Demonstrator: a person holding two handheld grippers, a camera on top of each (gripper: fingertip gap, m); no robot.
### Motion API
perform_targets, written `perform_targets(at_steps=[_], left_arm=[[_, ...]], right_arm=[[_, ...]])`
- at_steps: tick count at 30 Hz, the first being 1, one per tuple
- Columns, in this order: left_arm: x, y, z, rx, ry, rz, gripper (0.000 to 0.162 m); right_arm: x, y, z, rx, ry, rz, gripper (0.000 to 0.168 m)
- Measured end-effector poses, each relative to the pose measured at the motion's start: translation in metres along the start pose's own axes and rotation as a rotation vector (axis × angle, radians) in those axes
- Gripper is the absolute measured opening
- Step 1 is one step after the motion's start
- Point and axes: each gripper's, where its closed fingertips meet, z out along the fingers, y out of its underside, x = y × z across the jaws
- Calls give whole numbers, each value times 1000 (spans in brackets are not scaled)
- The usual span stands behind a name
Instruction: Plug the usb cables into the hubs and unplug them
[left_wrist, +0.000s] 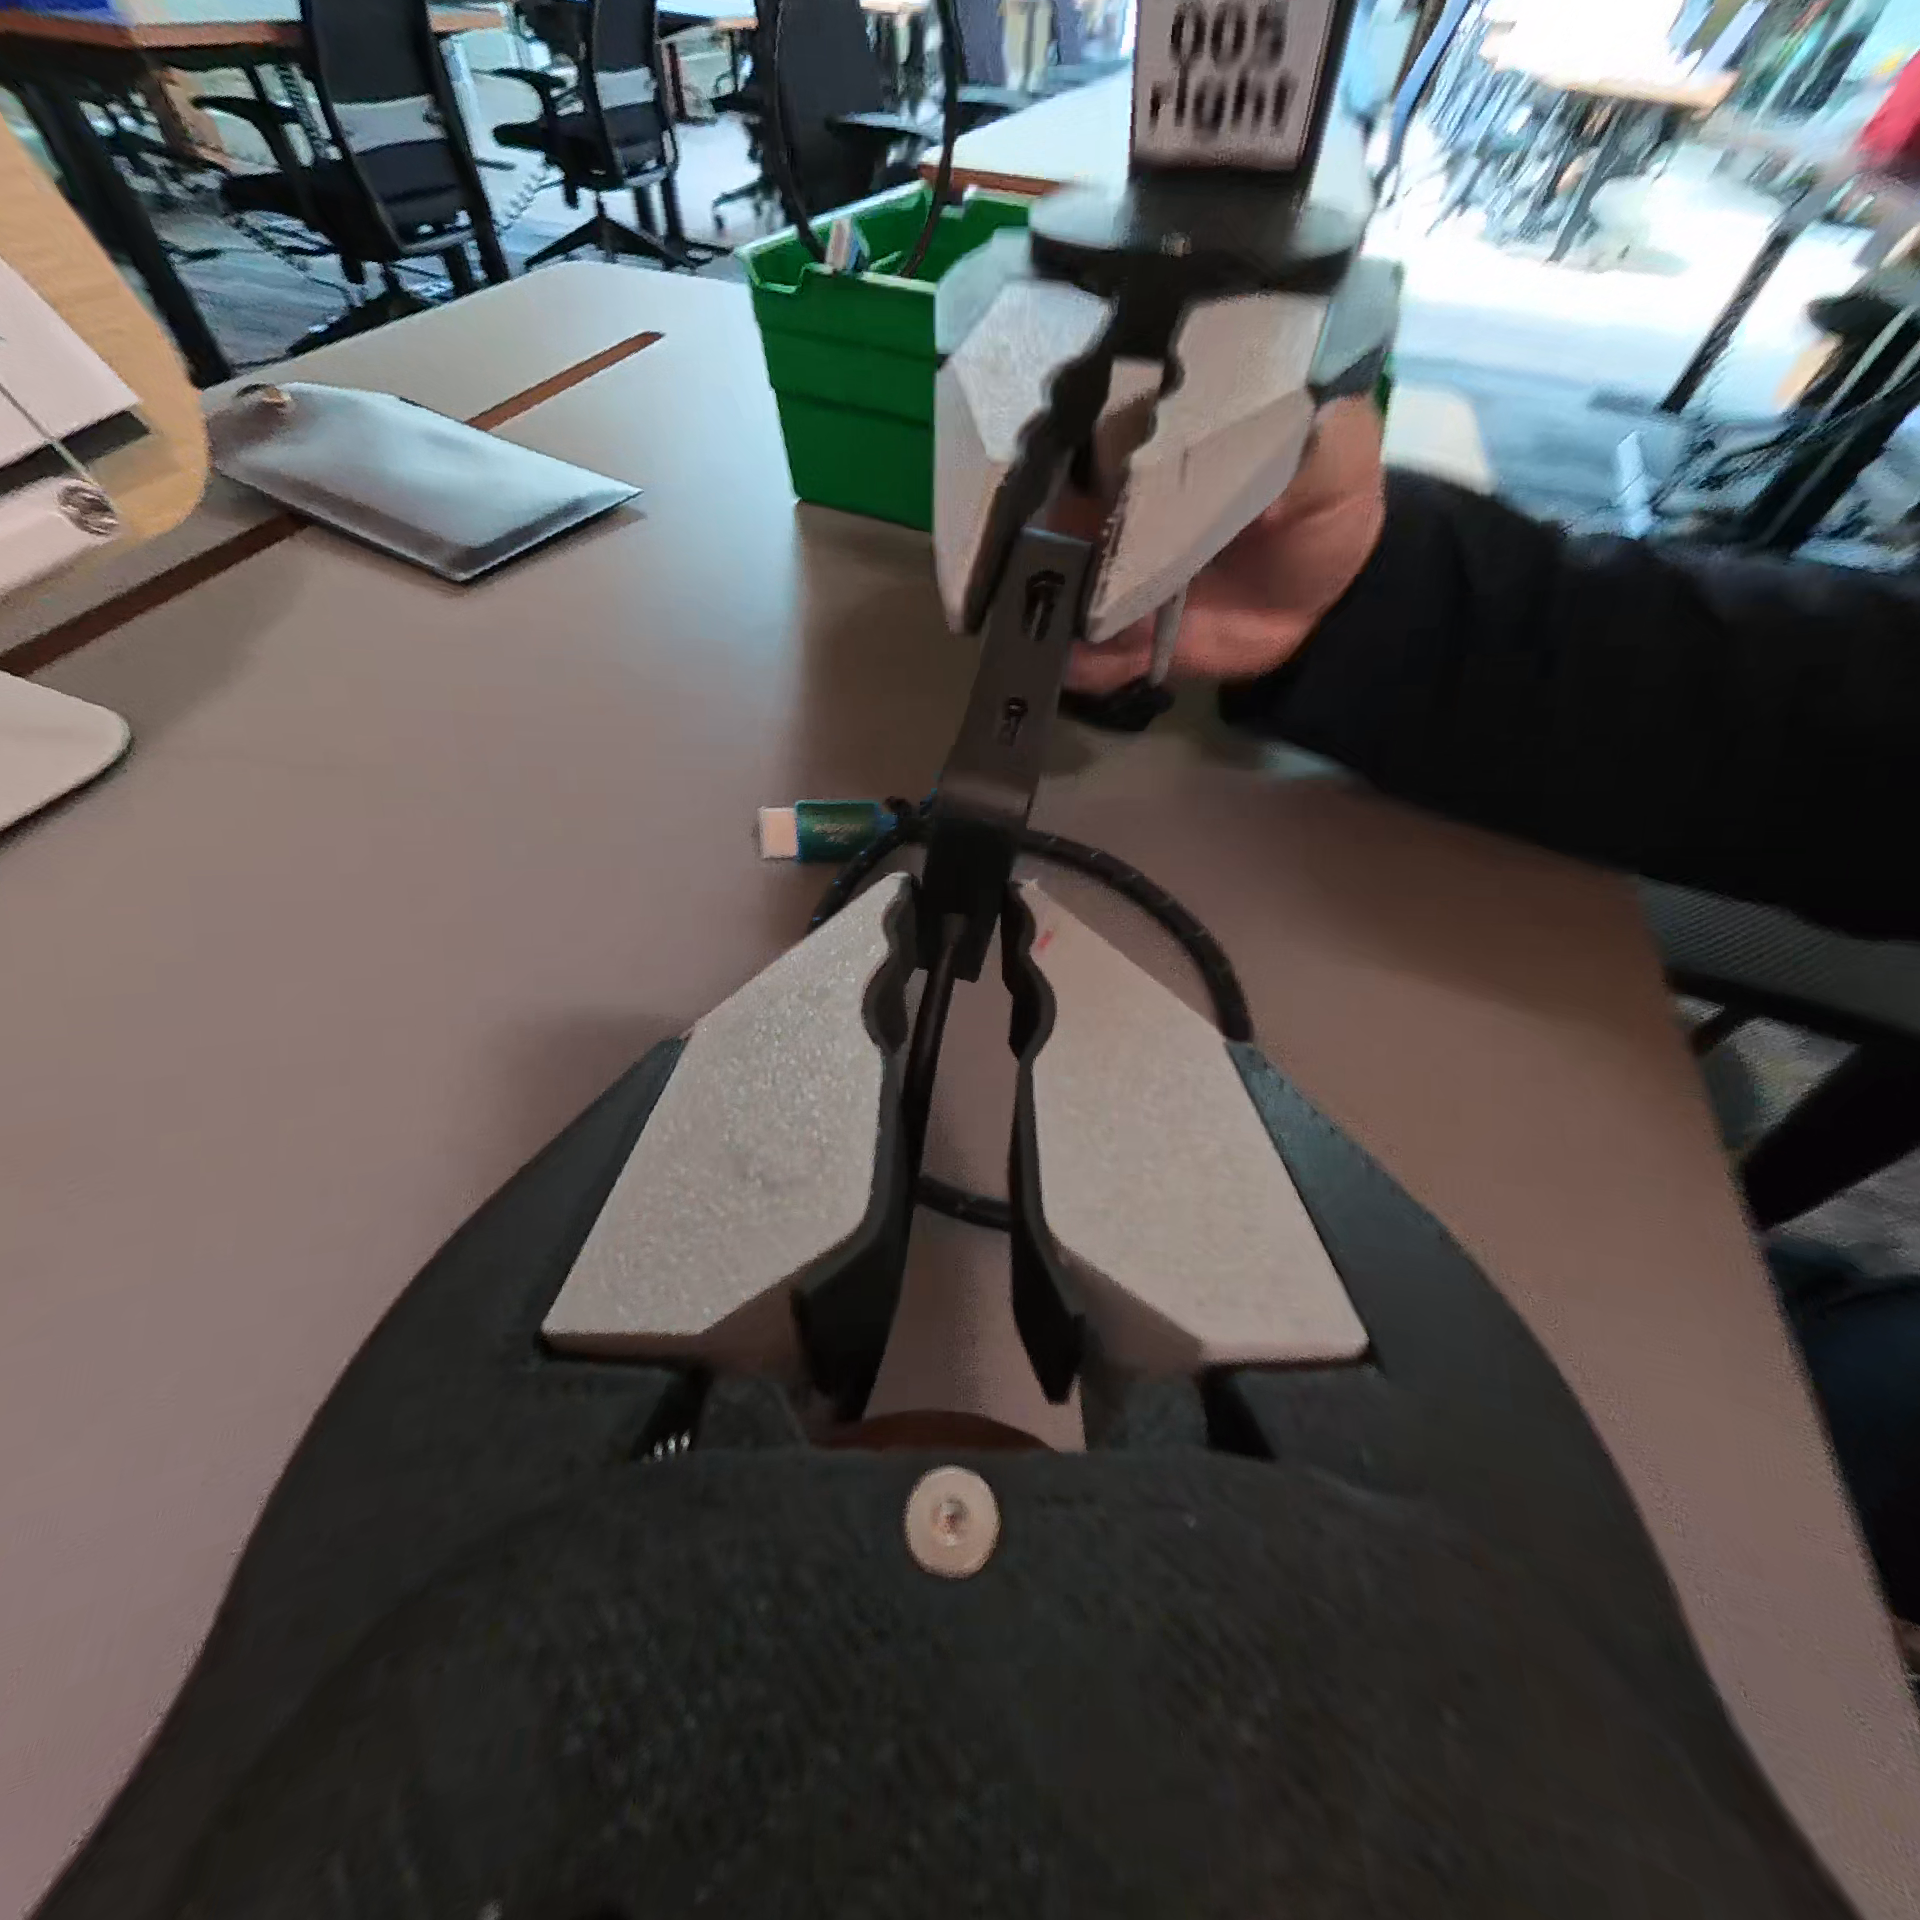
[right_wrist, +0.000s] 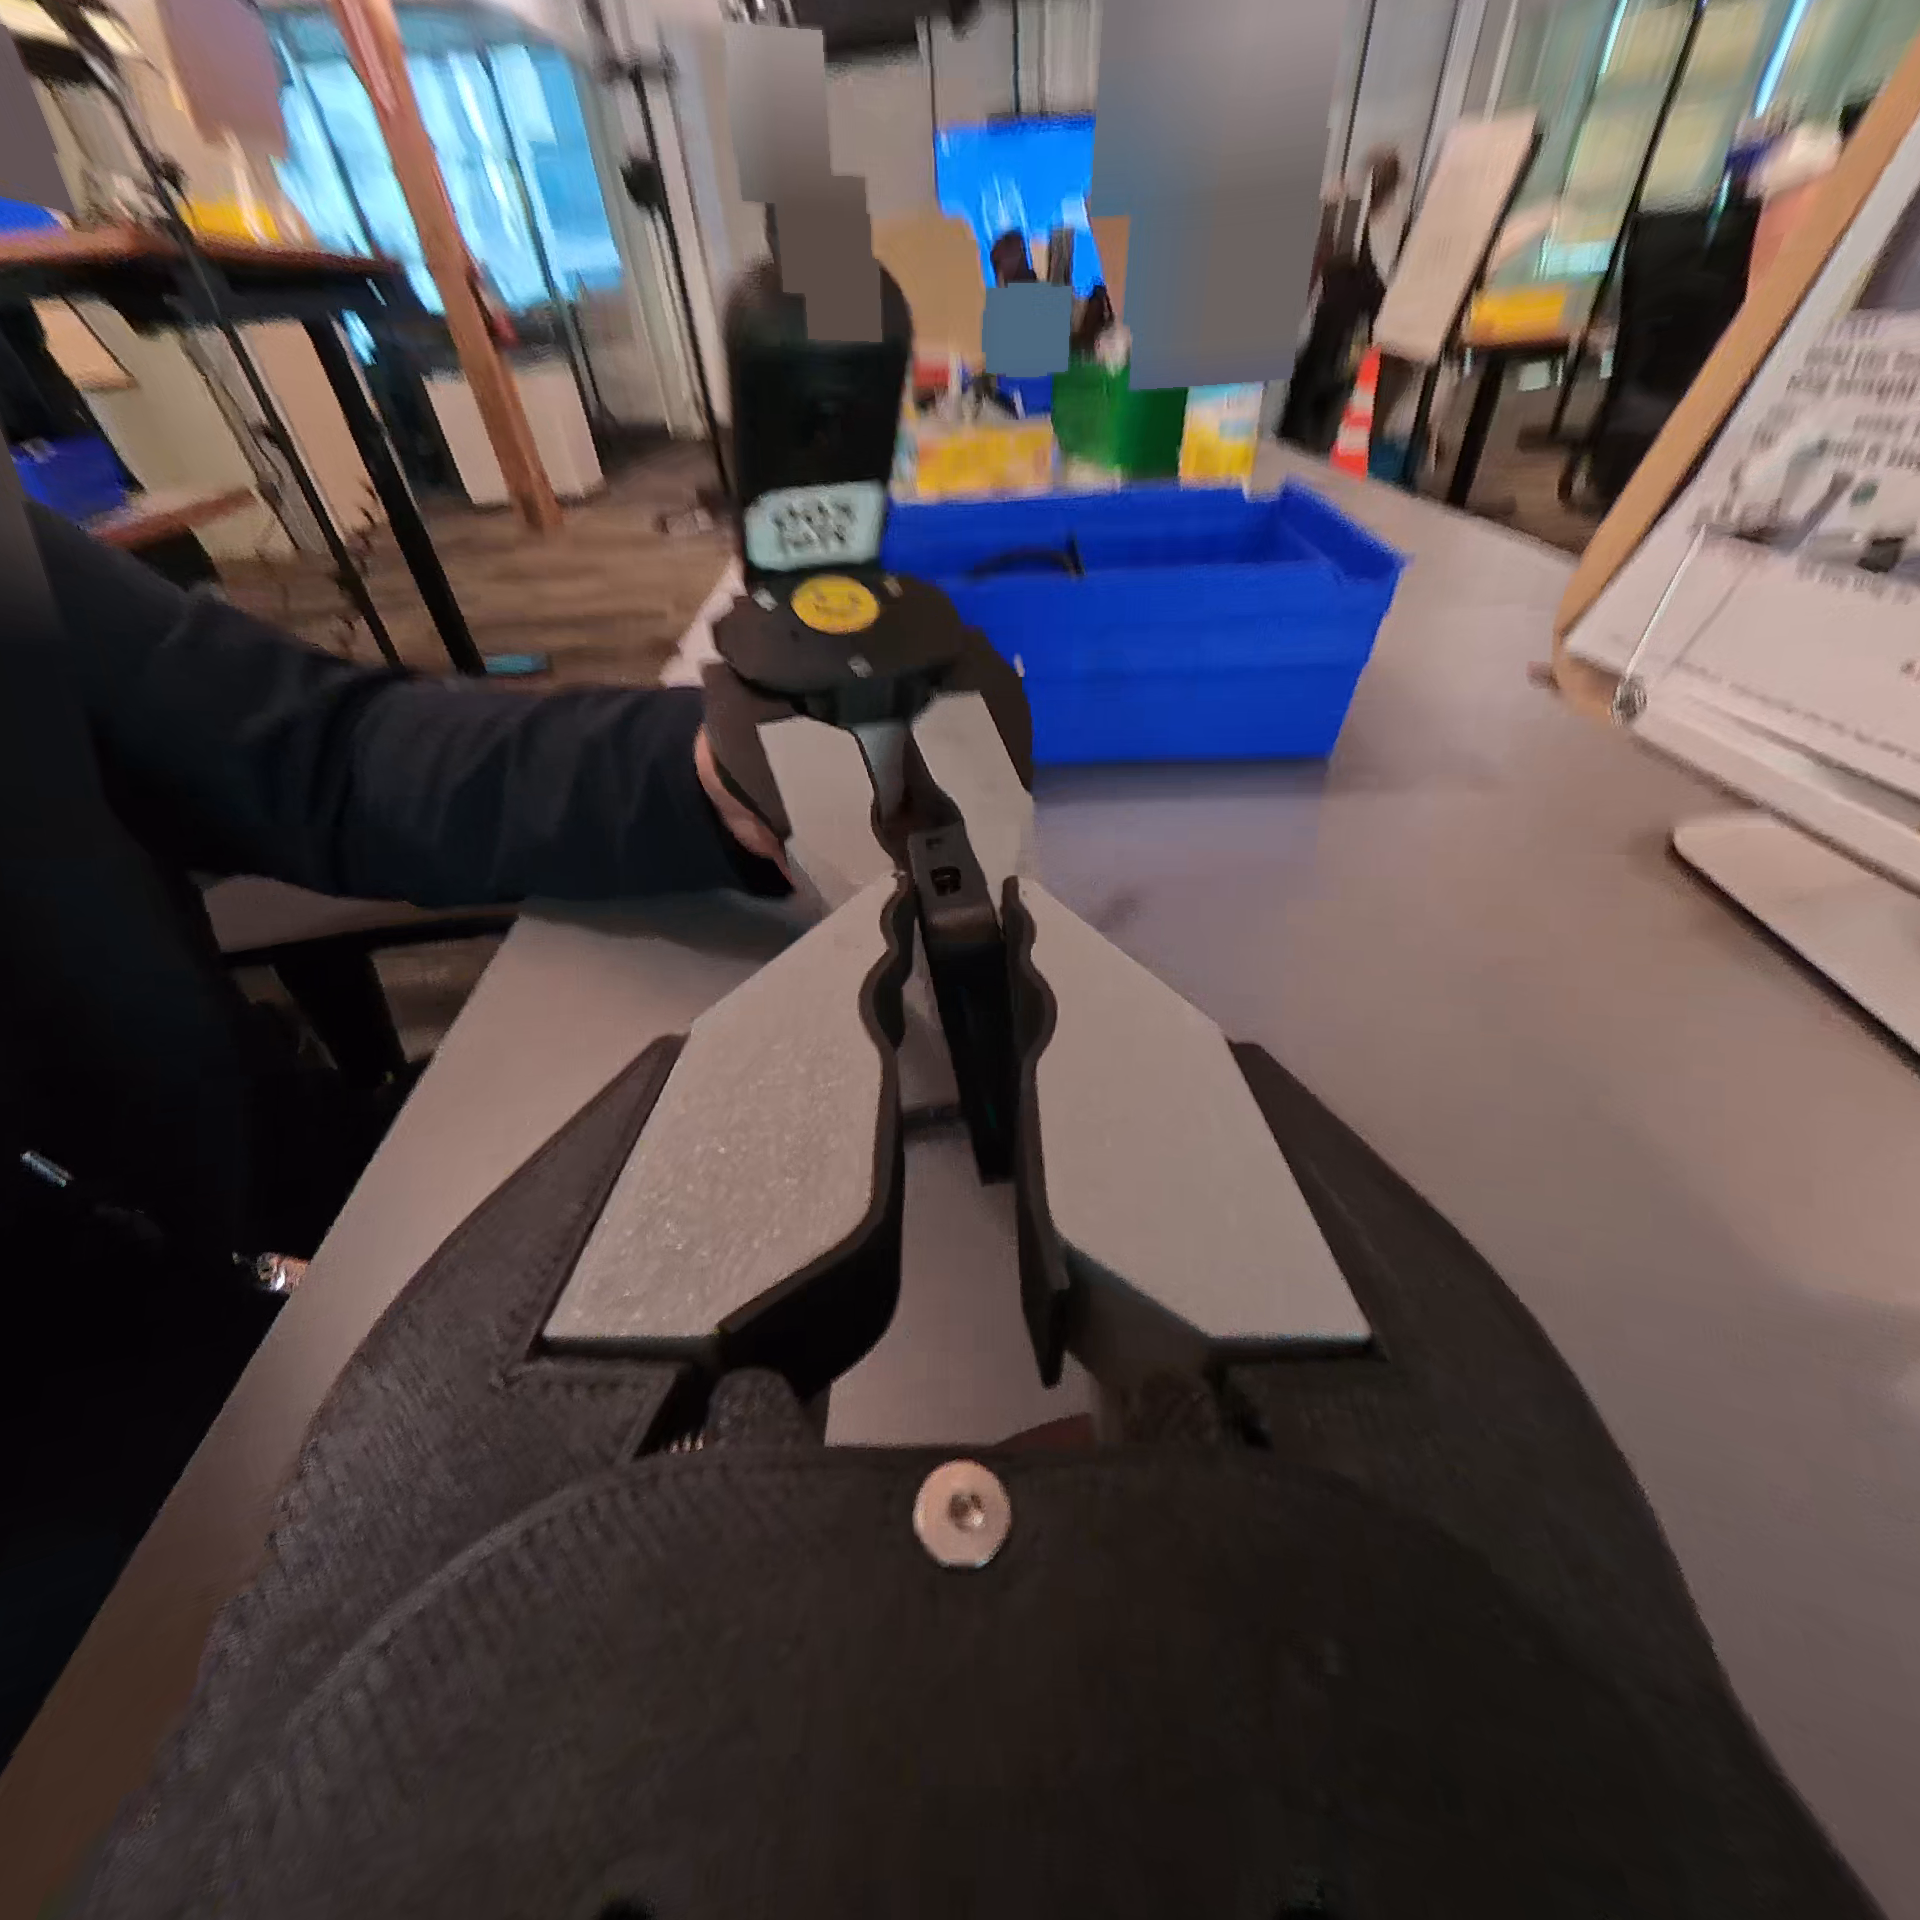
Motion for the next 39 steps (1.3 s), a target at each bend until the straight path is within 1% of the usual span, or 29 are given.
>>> perform_targets(at_steps=[4, 6, 7, 9, 11, 15, 17, 19, 20, 21, 23, 25, 27, 32, 34, 35, 39], left_arm=[[-7, 12, 2, -101, -90, 118, 13], [-4, 10, 0, -94, -68, 110, 12], [-2, 7, -1, -80, -52, 99, 12], [-2, 3, -5, -67, -50, 109, 13], [-1, -4, -10, -31, -45, 104, 13], [7, -18, -14, 80, 47, -3, 17], [9, -20, -9, 100, 34, 2, 31], [5, -13, -2, 59, -41, 73, 44], [1, -8, 2, 34, -85, 118, 48], [3, -7, 5, 27, -97, 163, 42], [17, -13, 6, 80, -40, 193, 31], [28, -19, 4, 108, 36, 163, 21], [36, -24, 2, 148, 121, 106, 12], [36, -30, 2, 219, 173, -13, 11], [35, -48, -6, 337, 204, -114, 12], [35, -48, -7, 333, 218, -136, 13], [33, -46, -7, 299, 152, -37, 11]], right_arm=[[10, 24, 3, -311, 86, -28, 19], [9, 34, 5, -457, 93, -80, 21], [7, 36, 8, -504, 87, -108, 19], [6, 35, 13, -546, 75, -158, 14], [2, 27, 16, -511, 50, -197, 10], [-6, 12, 15, -249, -17, -104, 9], [-4, 11, 13, -121, -28, -40, 9], [-3, 8, 11, -2, -46, 18, 8], [-6, 5, 11, 32, -70, 34, 8], [-10, 1, 12, 51, -95, 31, 9], [-19, -9, 11, 106, -145, 31, 9], [-23, -13, 9, 158, -182, 51, 9], [-25, -15, 8, 172, -198, 47, 9], [-25, -17, 7, 208, -191, 39, 9], [-24, -13, 9, 201, -184, 38, 9], [-24, -13, 10, 209, -181, 44, 9], [-24, -13, 11, 213, -190, 51, 9]])
